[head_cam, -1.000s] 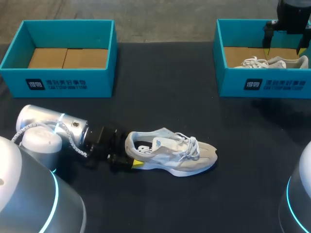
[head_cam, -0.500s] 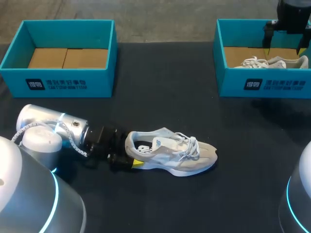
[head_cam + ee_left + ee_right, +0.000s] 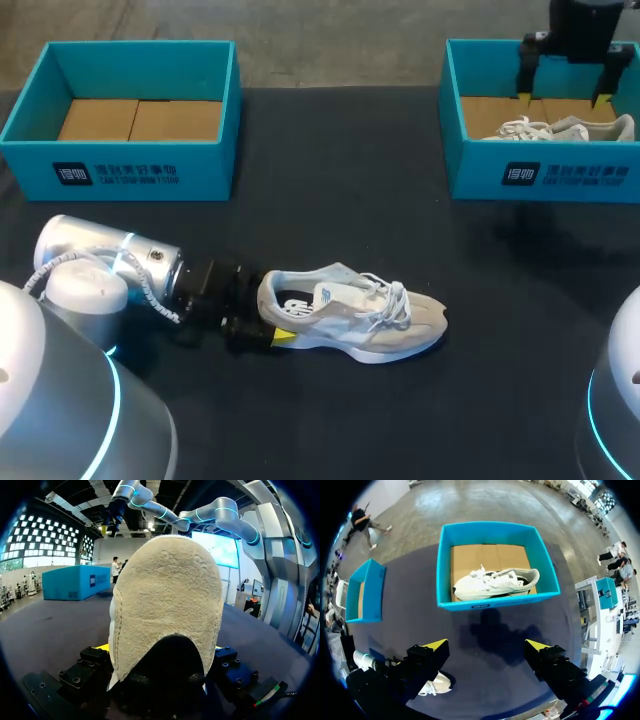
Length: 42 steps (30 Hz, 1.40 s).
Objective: Take the shoe out of the shoebox, open the shoe tongue, remove and reinsert the insole, then place the shoe into the shoebox
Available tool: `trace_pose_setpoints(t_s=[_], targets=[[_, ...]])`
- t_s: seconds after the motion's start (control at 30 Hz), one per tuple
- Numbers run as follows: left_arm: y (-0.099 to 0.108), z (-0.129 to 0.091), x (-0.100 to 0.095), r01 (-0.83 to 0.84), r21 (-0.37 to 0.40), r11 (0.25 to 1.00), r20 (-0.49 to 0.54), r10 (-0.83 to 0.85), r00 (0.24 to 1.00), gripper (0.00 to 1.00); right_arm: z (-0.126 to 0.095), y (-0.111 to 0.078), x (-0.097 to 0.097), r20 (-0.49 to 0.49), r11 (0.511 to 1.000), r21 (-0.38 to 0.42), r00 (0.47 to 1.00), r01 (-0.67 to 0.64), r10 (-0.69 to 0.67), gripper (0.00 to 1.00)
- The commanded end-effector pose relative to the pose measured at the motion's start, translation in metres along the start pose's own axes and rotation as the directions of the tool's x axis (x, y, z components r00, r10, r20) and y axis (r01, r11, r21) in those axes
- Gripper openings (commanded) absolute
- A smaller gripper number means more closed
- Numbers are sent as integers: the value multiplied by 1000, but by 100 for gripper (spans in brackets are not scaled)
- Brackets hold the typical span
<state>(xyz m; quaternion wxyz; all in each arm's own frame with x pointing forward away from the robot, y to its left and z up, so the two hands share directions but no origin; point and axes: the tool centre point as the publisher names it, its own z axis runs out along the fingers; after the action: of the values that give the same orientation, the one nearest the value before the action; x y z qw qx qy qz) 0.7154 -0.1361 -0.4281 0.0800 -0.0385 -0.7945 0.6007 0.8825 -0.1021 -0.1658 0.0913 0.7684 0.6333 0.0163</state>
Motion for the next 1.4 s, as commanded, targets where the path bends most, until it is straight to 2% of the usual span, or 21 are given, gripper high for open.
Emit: trace_pose_setpoints(t_s=[0.03, 0.1, 0.13, 0.33, 0.67, 1.37, 1.4], targets=[[2, 1, -1, -1, 0, 1000, 3, 1, 1000, 0, 4, -23, 29, 13, 1000, -24, 1000, -18, 18, 100], [2, 1, -1, -1, 0, 1000, 3, 1, 1000, 0, 5, -27, 35, 13, 999, -23, 1000, -22, 23, 100], [2, 1, -1, -1, 0, 1000, 3, 1, 1000, 0, 5, -36, 48, 13, 999, -25, 999, -29, 29, 100], [2, 1, -1, -1, 0, 1000, 3, 1, 1000, 0, 8, -63, 78, 12, 998, -11, 998, -64, 64, 100], [2, 1, -1, -1, 0, 1000, 3, 1, 1000, 0, 12, -100, 102, 21, 991, 27, 991, -134, 133, 100], [2, 1, -1, -1, 0, 1000, 3, 1, 1000, 0, 12, -100, 102, 21, 991, 27, 991, -134, 133, 100], [2, 1, -1, -1, 0, 1000, 3, 1, 1000, 0, 12, -99, 106, 49, 991, 25, 990, -133, 131, 100]])
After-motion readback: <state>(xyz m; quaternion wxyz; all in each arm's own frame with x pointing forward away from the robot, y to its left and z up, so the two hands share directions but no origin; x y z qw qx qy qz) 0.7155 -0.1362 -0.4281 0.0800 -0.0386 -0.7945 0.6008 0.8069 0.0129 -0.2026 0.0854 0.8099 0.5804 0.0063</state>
